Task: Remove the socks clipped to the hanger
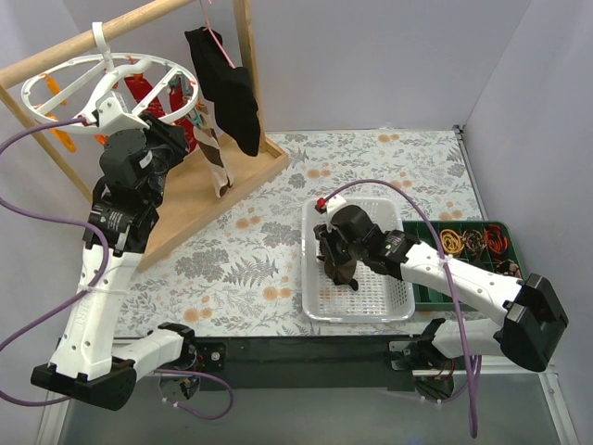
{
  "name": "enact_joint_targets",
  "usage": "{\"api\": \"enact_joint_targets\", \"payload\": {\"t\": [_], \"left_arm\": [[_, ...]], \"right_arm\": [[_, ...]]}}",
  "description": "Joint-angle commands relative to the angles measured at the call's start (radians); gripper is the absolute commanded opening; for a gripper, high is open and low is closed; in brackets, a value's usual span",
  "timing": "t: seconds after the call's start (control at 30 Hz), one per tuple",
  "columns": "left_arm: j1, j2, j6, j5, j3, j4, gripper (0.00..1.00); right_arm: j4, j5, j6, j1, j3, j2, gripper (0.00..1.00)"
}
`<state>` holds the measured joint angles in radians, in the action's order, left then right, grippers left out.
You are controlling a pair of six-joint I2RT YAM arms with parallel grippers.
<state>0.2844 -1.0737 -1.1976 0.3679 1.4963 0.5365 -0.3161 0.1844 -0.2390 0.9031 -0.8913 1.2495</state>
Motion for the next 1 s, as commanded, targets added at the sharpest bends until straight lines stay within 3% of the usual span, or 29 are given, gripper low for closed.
{"api": "enact_joint_targets", "payload": {"t": [0.0, 0.2, 0.37, 0.47, 0.63, 0.77, 0.97], "left_arm": [[0.004, 0.032, 0.006, -0.038, -0.03, 0.019, 0.11], [0.004, 0.037, 0.004, -0.047, -0.034, 0.026, 0.11], [0.002, 0.043, 0.003, -0.05, -0.036, 0.028, 0.11], [0.002, 0.04, 0.003, -0.049, -0.031, 0.031, 0.11], [0.002, 0.038, -0.003, -0.06, -0.03, 0.033, 0.11], [0.002, 0.035, -0.007, -0.063, -0.024, 0.039, 0.11], [0.002, 0.035, -0.005, -0.064, -0.013, 0.043, 0.11]], "right_arm": [[-0.032, -0.036, -0.029, -0.01, 0.006, -0.025, 0.39], [-0.034, 0.001, 0.027, -0.018, -0.104, 0.024, 0.64], [0.006, -0.009, 0.137, -0.018, -0.293, 0.171, 0.68], [0.08, -0.097, 0.162, -0.018, -0.418, 0.269, 0.71], [0.225, -0.233, 0.168, -0.017, -0.616, 0.441, 0.73], [0.429, -0.304, 0.171, -0.018, -0.696, 0.542, 0.82], [0.479, -0.355, 0.179, -0.001, -0.908, 0.72, 0.85]]}}
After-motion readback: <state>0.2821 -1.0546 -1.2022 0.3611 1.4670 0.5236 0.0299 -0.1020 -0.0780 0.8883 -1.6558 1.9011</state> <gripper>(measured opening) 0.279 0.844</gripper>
